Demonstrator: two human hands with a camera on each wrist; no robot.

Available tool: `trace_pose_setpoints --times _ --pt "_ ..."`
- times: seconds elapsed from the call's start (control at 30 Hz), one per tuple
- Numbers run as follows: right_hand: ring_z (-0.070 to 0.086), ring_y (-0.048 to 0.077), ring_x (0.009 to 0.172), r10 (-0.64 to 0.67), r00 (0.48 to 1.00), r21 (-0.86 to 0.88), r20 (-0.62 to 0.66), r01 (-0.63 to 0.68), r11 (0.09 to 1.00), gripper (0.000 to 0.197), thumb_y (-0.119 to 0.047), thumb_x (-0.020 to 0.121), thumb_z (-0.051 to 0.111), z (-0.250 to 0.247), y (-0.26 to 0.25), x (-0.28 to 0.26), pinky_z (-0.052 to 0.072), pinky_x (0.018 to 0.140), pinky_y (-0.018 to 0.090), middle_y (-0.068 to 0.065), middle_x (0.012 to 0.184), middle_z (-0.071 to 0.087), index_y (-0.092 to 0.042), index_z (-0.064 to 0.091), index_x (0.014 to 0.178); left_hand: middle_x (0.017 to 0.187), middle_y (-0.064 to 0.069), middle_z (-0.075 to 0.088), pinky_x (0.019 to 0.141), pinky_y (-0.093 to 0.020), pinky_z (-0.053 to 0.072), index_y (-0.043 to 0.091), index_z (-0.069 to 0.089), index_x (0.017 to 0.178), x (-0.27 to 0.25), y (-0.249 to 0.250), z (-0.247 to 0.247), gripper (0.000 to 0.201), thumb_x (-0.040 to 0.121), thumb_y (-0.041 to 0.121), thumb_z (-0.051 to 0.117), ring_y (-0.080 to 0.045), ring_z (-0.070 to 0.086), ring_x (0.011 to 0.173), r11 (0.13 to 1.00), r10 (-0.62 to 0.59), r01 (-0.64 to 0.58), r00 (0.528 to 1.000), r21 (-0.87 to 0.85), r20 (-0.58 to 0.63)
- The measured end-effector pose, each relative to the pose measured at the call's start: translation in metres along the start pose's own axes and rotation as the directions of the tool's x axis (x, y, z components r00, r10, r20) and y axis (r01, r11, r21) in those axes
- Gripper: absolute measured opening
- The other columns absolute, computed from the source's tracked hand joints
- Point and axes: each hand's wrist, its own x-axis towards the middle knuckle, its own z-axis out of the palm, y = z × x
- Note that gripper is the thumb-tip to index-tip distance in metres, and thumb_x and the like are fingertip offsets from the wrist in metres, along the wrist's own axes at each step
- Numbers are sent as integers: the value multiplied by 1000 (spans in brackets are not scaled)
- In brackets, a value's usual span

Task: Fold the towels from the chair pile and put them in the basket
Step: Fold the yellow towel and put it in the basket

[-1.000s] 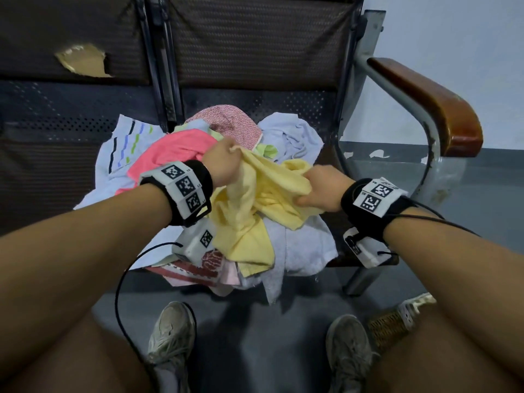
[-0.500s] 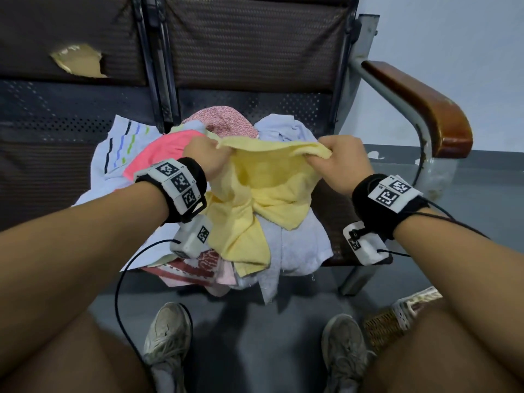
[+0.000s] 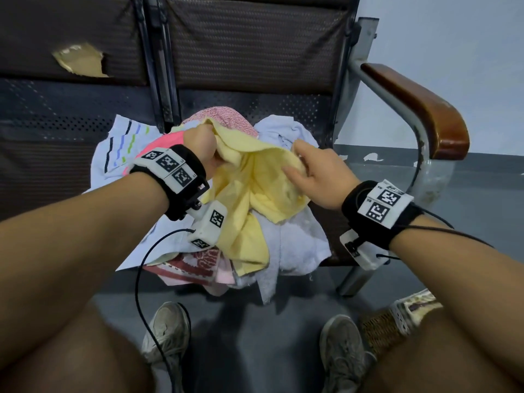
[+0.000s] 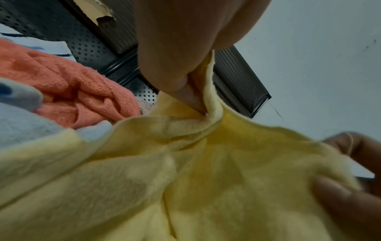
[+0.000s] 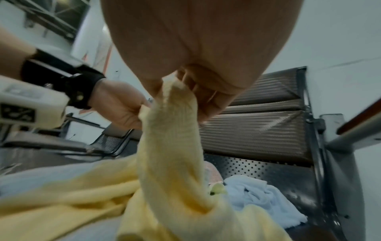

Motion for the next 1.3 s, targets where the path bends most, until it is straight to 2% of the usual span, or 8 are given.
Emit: trace_pose_setpoints --times 0.1,0.27,0.37,0.53,0.7,0.8,1.07,1.3 --pt "45 7 50 -133 982 12 135 132 991 38 -19 99 47 8 -10 -4 44 57 34 -10 53 44 -32 45 135 133 -28 57 99 -53 50 -6 50 136 -5 -1 5 39 105 13 35 -39 60 120 1000 -1 0 999 25 33" --pt "65 24 96 14 903 -64 429 15 998 38 -8 94 41 28 -19 0 49 90 37 4 100 74 -20 74 109 95 -18 63 62 -35 54 -9 57 125 -13 -2 17 32 95 4 55 -26 63 76 994 69 -77 993 81 93" --pt "62 26 95 157 953 -47 257 -150 988 28 -28 95 48 36 -22 9 50 79 35 6 101 70 -12 67 108 88 -20 63 59 -30 53 -8 61 113 -26 -8 24 25 90 -3 57 -27 64 72 988 88 -107 982 108 170" --pt "53 4 70 295 943 171 156 -320 932 35 -62 81 62 40 -32 21 36 56 22 -13 77 60 -27 57 78 75 -14 61 56 -29 46 1 66 91 -35 -10 32 12 87 2 55 -25 57 65 986 97 -116 983 121 155" --pt "53 22 70 379 920 260 102 -393 882 37 -33 96 52 39 -33 29 42 63 34 5 68 55 -6 58 71 88 -14 66 66 -28 55 4 70 99 -35 -9 31 18 89 13 59 -21 64 73 984 101 -135 961 118 257" --pt "45 19 60 406 911 311 67 -406 859 37 -24 96 47 35 -27 32 36 59 33 2 61 46 -15 41 60 89 -10 67 76 -34 57 10 70 88 -29 -6 27 13 91 15 59 -20 65 81 973 196 -213 964 82 182" --pt "54 22 66 412 872 -332 264 -319 888 35 -41 92 49 24 15 20 32 52 27 -1 67 51 -19 49 64 90 -12 63 59 -30 57 8 61 91 -6 -4 9 21 96 19 44 -27 67 84 970 229 -228 973 80 -4" --pt "40 20 58 408 913 151 5 -404 902 42 -22 101 46 13 32 15 30 54 32 2 58 40 -11 40 60 87 -20 69 43 -21 51 -2 58 122 14 -11 -10 38 104 14 29 -17 68 48 978 103 -87 992 190 -74"
